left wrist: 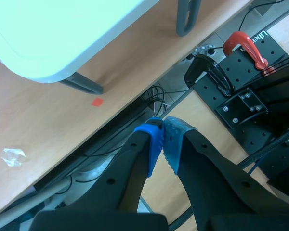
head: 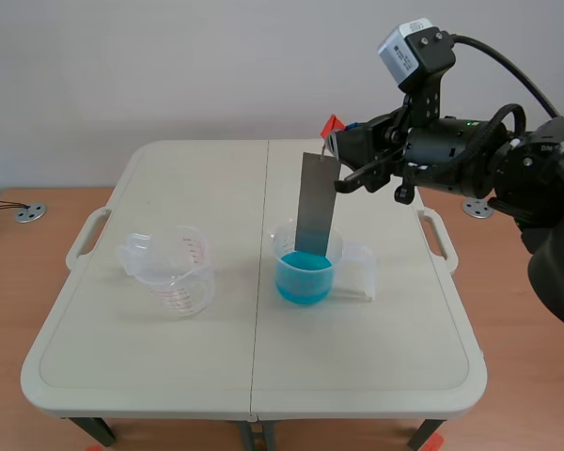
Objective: Hold the metal plate by the orange handle, dip it into the blue solution, take it out and point at it, then put the plate back in the beaker on the left.
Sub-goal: 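Hold the plate still in the solution, then raise the plate and point at it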
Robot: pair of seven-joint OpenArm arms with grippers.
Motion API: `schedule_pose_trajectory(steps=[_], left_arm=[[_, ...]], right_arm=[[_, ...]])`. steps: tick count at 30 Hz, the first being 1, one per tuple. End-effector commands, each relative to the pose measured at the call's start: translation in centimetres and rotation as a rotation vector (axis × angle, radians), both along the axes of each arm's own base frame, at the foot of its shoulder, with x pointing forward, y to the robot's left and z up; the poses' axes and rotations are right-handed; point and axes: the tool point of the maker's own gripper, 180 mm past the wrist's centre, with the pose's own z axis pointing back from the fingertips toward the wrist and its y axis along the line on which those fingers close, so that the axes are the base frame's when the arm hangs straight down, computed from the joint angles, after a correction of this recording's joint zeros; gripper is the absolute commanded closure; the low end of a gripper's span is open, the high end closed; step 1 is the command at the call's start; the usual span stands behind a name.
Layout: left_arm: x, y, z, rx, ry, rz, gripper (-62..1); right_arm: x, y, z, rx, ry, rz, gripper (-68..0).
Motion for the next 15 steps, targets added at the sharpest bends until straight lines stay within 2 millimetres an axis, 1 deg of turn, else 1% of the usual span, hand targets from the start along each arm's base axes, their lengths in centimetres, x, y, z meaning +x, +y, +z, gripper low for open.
schedule_pose_trajectory(steps=[1, 9, 15], left_arm=[[0.1, -0.4, 0.2, -0.019, -0.007, 0.002, -2.1], [0.3, -0.4, 0.2, -0.018, -0.013, 0.001, -2.1], [0.3, -0.4, 0.2, -0.019, -0.012, 0.001, -2.1]], right_arm=[[0.2, 0.3, 2.2, 0.033, -0.052, 0.015, -1.3], [-0.4, 1.0, 3.7, 0.067, -0.026, 0.045, -1.3], [-1.1, 1.5, 4.4, 0.095, -0.005, 0.07, -1.3]])
